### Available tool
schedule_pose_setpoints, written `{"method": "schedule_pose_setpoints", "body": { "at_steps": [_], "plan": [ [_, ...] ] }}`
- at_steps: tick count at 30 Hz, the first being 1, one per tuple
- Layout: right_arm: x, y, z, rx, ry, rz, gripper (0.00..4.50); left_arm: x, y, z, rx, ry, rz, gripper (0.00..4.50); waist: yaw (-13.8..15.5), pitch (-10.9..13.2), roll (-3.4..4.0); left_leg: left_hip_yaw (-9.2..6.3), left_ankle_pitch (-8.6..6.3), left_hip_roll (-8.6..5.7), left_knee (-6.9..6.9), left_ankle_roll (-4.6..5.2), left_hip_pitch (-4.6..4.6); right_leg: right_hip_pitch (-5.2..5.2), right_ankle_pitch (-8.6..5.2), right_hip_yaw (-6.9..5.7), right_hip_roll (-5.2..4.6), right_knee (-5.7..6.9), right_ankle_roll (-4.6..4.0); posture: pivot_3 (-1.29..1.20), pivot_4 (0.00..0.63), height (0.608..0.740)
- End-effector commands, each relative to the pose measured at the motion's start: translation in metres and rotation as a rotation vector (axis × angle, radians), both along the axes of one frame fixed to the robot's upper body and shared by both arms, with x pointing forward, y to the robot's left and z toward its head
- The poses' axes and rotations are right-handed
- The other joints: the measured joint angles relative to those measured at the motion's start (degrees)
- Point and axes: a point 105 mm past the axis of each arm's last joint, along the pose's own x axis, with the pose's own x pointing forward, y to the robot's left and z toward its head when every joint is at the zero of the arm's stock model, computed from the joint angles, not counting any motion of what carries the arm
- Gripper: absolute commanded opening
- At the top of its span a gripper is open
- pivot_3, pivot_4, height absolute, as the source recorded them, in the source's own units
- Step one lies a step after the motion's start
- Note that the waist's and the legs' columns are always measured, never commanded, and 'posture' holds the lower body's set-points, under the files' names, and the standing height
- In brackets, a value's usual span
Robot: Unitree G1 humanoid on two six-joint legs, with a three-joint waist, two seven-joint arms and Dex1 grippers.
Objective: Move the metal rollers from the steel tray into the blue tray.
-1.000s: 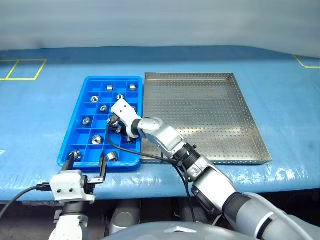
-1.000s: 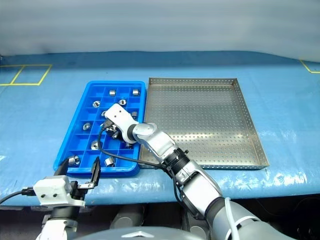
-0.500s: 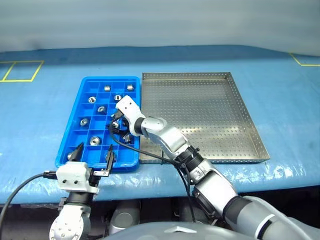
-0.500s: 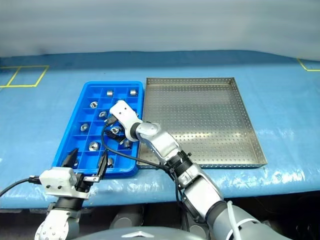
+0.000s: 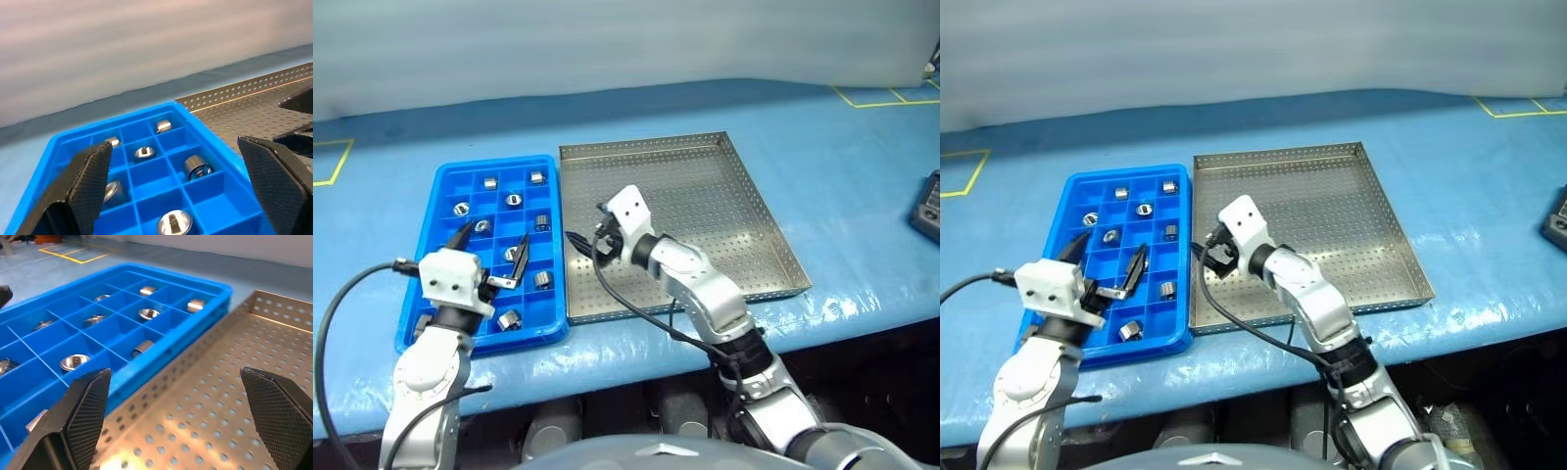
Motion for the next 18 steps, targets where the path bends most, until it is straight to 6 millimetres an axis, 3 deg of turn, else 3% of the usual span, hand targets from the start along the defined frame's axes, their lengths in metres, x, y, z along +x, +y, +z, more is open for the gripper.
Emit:
{"method": "schedule_pose_setpoints", "body": {
  "at_steps": [1,10,18],
  "plan": [
    [-0.009,-0.012,0.014,0.019,-0.045,0.002,4.47,0.01,0.0,0.005,0.028,-0.022,0.028,4.5,-0.71,0.0,0.0,0.0,0.0,0.0,0.0,0.0,0.0,0.0,0.0,0.0,0.0,0.0,0.0,-0.09,0.15,0.74],
    [-0.027,-0.045,-0.007,-0.081,0.006,-0.044,4.47,0.02,-0.014,0.0,0.01,0.005,-0.035,4.5,-2.19,0.0,-0.01,0.04,0.0,0.0,0.09,0.01,0.01,0.03,0.03,0.07,0.01,0.02,0.05,-0.11,0.15,0.74],
    [-0.031,-0.053,-0.015,-0.098,0.049,-0.07,4.47,0.017,-0.018,-0.01,-0.003,0.055,-0.049,4.5,-2.14,0.0,-0.03,0.05,-0.01,-0.02,0.2,0.02,0.14,0.22,-0.03,0.11,0.01,0.0,-0.04,-0.09,0.15,0.74]
  ]
}}
